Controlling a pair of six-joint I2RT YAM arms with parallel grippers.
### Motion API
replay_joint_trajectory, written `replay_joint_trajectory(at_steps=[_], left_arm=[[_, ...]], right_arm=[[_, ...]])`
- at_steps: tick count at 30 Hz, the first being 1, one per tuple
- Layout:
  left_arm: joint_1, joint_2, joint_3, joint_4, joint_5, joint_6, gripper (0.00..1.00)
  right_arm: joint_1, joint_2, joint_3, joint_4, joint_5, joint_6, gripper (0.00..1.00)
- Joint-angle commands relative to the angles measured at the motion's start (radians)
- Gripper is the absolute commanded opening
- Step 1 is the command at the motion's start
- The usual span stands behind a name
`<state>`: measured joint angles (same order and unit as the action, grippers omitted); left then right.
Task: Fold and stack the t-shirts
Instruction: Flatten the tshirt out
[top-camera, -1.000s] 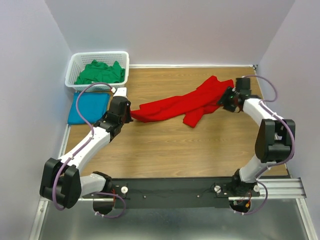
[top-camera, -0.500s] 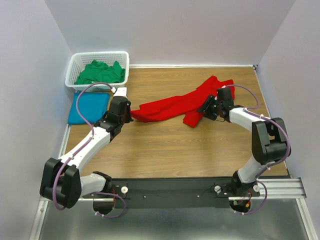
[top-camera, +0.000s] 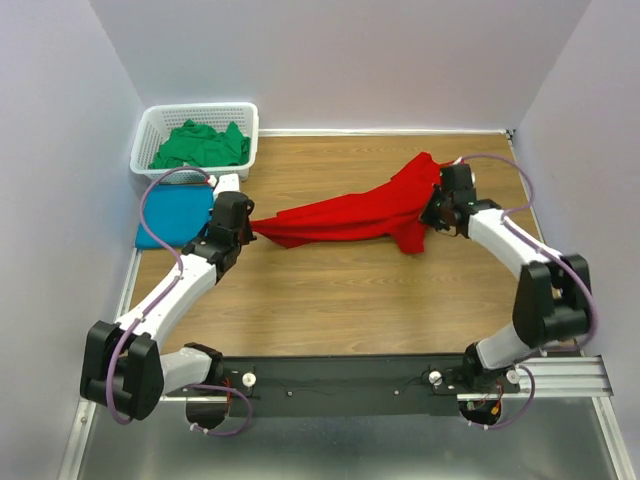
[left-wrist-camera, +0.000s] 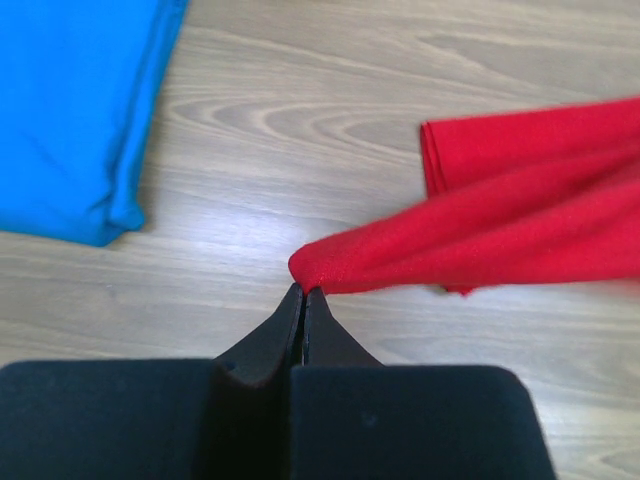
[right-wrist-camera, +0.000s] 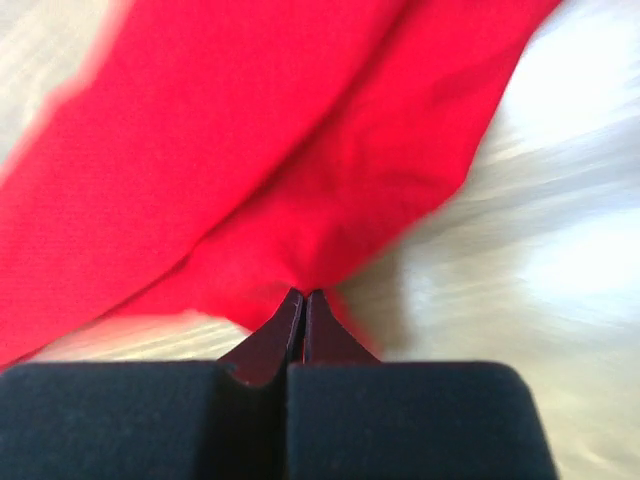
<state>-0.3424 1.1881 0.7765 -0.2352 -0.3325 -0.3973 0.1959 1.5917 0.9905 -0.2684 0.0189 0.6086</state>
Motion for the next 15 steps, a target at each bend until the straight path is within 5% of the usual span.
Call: replay_joint_trajectory(at_steps=[1,5,9,15], left_arm=[[0.031,-0.054,0.003,-0.016,-0.086,-0.034,0.0],[0.048,-0.071,0.001,-0.016,-0.089,-0.038,0.0],[0.054,-0.093,-0.006,-0.013,-0.105,-0.04,0.0],[0.059,-0.096,-0.006,-0.018,-0.112,-0.043,0.0]], right_arm=[[-0.001,-0.159,0.15,-0.306,0.261,-0.156,0.01],[0.0,-0.271,0.18,-0.435,0.28,-0.21,0.03],[0.0,-0.337,0.195,-0.434,-0.067,-0.297,0.46],[-0.012,-0.271,0.174,-0.407,0.114,-0.231,0.48]])
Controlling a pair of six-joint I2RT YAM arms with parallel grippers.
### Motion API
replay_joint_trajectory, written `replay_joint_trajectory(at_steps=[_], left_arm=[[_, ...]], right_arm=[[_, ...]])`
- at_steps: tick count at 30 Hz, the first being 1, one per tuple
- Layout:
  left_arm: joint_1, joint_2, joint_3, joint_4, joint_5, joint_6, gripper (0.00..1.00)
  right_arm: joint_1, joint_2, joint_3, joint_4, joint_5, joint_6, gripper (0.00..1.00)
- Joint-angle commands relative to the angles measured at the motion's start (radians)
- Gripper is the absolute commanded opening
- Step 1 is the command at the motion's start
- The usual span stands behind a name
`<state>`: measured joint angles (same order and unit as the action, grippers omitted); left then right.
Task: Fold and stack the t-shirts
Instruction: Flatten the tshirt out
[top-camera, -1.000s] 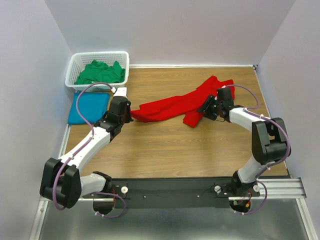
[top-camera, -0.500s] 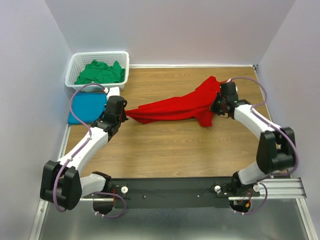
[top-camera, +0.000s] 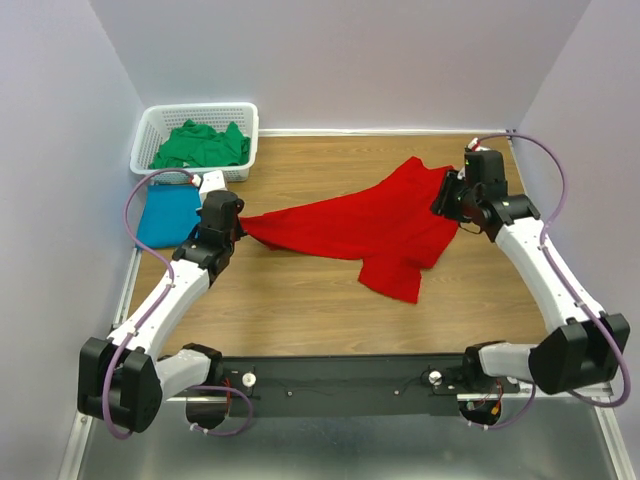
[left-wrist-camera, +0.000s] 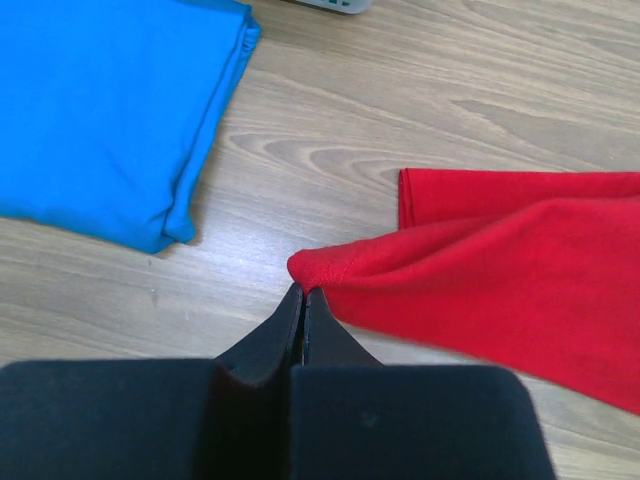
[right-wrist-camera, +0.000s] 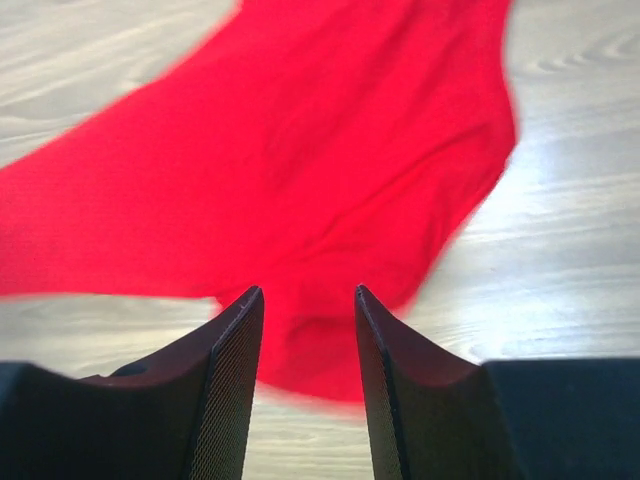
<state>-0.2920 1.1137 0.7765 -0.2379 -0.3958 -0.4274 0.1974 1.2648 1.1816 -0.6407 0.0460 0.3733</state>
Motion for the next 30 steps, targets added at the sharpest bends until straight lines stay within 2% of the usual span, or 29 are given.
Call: replay_joint_trajectory(at_steps=[1,9,18,24,28,30], left_arm=[[0.008,-0.023,-0.009,-0.015,-0.051,-0.011,0.0],[0.007,-0.028,-0.014,-0.009,-0.048,-0.011,0.0],[0.008,-0.003,-0.011,-0.005,-0.029,-0.005,0.0],[0.019,0.044,0.003,-0.003,-0.006,-0.004,0.0],[0.036,0.104,0.039,0.015,0.079,-0.004,0.0],[0.036,0.129,0.061,0.029,0.101,0.009,0.0]], right_arm=[[-0.022,0.085,-0.039,0.004,0.092,0.012,0.48],[-0.171,0.214,-0.21,0.263,-0.112,0.139,0.43],[-0.257,0.39,-0.26,0.426,-0.138,0.18,0.42],[-0.305,0.53,-0.188,0.47,-0.068,0.188,0.42],[-0.342,0.649,-0.074,0.475,-0.051,0.211,0.4],[-0.357,0.723,0.028,0.473,0.008,0.22,0.4]])
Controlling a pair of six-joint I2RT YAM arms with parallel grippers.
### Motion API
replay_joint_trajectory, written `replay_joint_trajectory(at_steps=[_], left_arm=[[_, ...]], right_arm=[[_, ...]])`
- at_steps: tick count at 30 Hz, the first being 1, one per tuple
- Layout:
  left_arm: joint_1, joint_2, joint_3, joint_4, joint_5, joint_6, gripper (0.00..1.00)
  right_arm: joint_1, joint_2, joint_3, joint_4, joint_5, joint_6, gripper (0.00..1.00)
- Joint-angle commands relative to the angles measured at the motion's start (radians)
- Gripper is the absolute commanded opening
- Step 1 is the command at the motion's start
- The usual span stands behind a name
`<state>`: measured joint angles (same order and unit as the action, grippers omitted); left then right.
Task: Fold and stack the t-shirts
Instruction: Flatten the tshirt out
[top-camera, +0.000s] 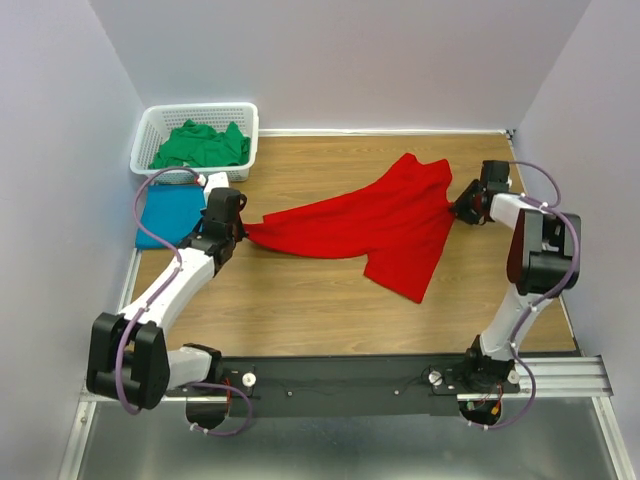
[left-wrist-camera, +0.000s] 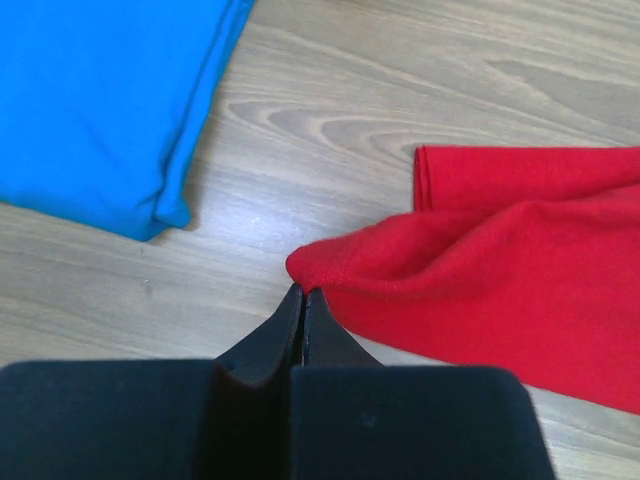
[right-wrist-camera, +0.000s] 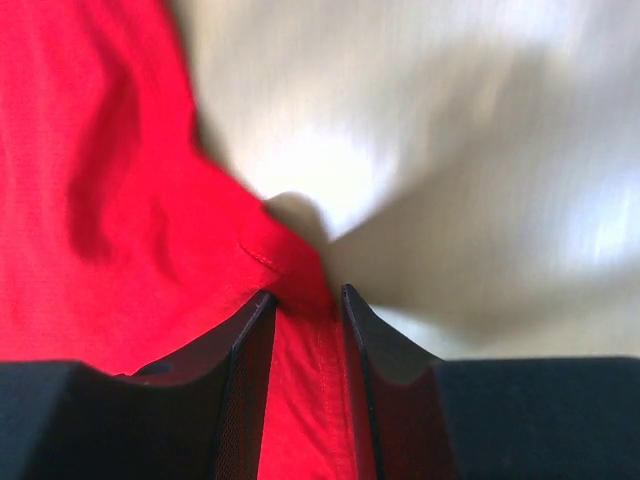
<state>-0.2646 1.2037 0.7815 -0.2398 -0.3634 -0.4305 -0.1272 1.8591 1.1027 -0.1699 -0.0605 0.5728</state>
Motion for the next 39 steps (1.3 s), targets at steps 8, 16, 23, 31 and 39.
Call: replay_joint_trajectory(at_steps=[8,16,23,31,39], left_arm=[[0.008,0.138,0.141,0.056,0.173,0.036,0.0],[0.008,0.106,0.099,0.06,0.178,0.045,0.0],[0.008,0.091,0.093,0.053,0.167,0.047,0.0],[0.008,0.079,0.088,0.05,0.162,0.045,0.0],[0.008,0.069,0.087,0.048,0.162,0.044,0.0]], right_arm=[[-0.038,0.095,0.309,-0.169,0.08,-0.065,0.47],[-0.028,-0.233,-0.081,-0.177,0.067,-0.07,0.47],[0.062,-0.35,-0.242,-0.223,0.002,-0.053,0.41],[0.241,-0.414,-0.305,-0.37,0.169,0.021,0.41],[0.285,-0.416,-0.297,-0.425,0.295,0.033,0.41]])
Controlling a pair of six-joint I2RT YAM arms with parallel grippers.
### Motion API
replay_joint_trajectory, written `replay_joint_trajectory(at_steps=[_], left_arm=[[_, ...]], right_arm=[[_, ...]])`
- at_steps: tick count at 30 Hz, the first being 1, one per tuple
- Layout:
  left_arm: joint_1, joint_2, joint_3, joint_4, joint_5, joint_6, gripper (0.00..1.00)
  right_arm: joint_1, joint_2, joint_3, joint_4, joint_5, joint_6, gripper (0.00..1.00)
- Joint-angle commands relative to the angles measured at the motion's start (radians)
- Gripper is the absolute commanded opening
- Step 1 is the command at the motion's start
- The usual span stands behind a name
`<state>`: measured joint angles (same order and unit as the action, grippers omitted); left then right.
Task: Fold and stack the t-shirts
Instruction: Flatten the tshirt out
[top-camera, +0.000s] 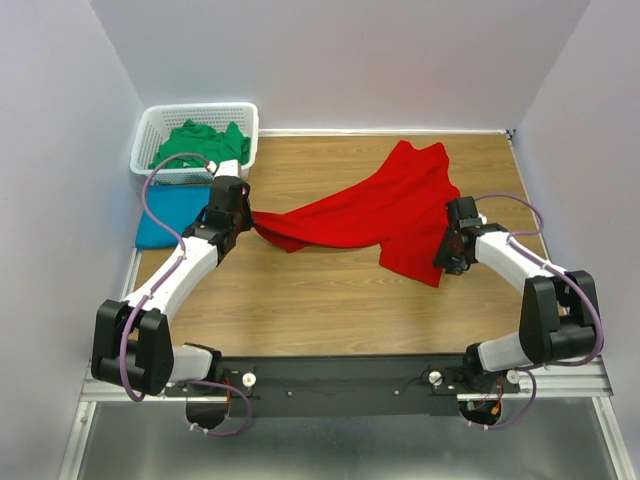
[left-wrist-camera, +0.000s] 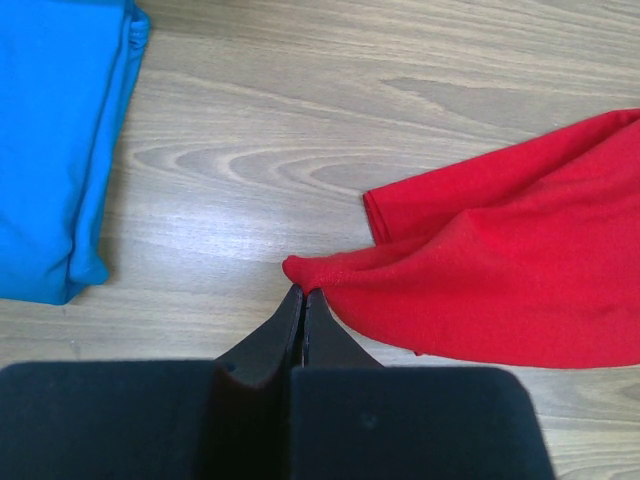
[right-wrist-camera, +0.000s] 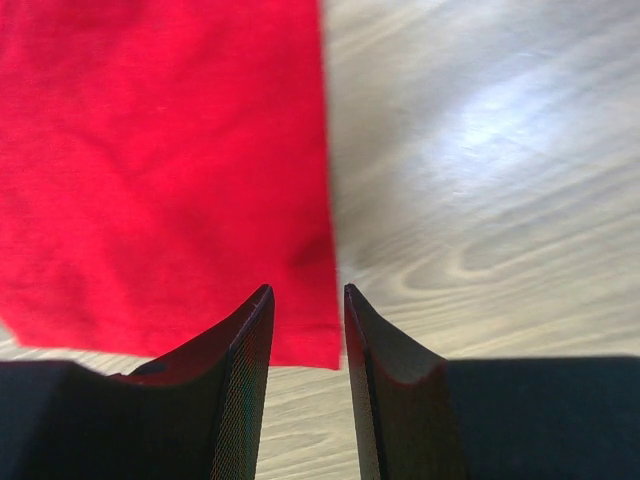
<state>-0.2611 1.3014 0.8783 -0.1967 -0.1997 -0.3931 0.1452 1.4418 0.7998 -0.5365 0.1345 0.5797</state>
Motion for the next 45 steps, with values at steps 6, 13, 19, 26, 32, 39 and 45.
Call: replay_joint_trajectory(at_steps=[6,13,19,26,32,39,45], left_arm=[[0.005,-0.033,-0.012,0.006,0.005,0.01,0.0],[0.005,-0.031,-0.013,0.008,0.011,0.01,0.0],[0.005,-0.028,-0.012,0.01,0.011,0.01,0.0],[0.005,-0.024,-0.01,0.008,0.013,0.01,0.0],[0.005,-0.025,-0.012,0.008,0.011,0.011,0.0],[0.005,-0.025,-0.012,0.006,0.008,0.013,0.0],[0.005,-0.022,-0.013,0.006,0.005,0.014,0.0]], right_arm=[[0.011,0.051,0.022,-0.051,0.1,0.031,0.41],[0.011,0.06,0.022,-0.017,0.03,0.04,0.41],[0.011,0.048,0.041,-0.017,0.04,0.046,0.41],[0.013,0.06,0.047,-0.014,0.06,0.042,0.41],[0.011,0.112,0.015,0.016,0.034,0.037,0.41],[0.011,0.141,-0.022,0.026,0.051,0.035,0.36],[0.011,0.14,-0.042,0.026,0.073,0.029,0.15]])
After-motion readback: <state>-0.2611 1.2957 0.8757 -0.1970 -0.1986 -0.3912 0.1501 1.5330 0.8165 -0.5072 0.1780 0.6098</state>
